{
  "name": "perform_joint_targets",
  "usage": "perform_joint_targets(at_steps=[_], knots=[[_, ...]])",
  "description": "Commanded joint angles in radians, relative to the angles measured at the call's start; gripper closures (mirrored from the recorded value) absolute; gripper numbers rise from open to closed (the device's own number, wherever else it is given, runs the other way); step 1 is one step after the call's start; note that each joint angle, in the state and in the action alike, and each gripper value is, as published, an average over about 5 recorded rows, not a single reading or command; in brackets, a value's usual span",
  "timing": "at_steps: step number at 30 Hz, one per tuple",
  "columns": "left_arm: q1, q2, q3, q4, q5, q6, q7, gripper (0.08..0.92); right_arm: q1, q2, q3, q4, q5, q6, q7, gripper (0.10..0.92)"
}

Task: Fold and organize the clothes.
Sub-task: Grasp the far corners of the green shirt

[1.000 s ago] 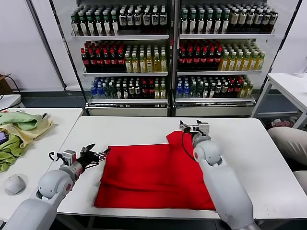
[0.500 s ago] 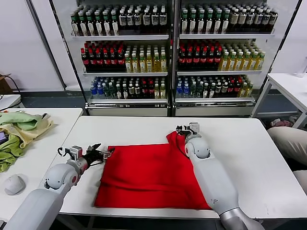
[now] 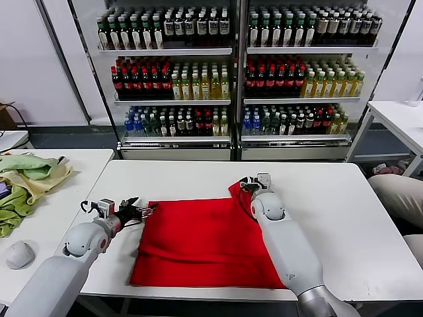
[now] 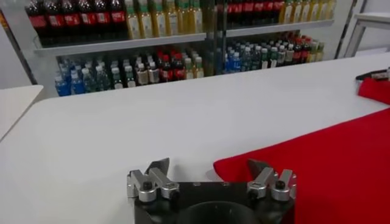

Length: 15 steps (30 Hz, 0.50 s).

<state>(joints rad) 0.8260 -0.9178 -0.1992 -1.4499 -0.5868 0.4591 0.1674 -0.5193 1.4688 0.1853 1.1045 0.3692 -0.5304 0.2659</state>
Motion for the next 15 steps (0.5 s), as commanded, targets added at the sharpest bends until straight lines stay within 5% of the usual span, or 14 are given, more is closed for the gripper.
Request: perform_joint_targets(at_steps=[1, 15], knots=[[0.013, -0.002, 0.013, 0.006, 0.026, -0.014, 0.013, 0.223, -0.005, 0.006, 0.002, -0.009, 0.004, -0.003, 0.006, 0.290], [0.029, -0.007, 0.005, 0.009, 0.031, -0.030, 0.037, 0.619, -0.017, 0.002, -0.001, 0.016, 0.004, 0.023, -0.004, 0.697]])
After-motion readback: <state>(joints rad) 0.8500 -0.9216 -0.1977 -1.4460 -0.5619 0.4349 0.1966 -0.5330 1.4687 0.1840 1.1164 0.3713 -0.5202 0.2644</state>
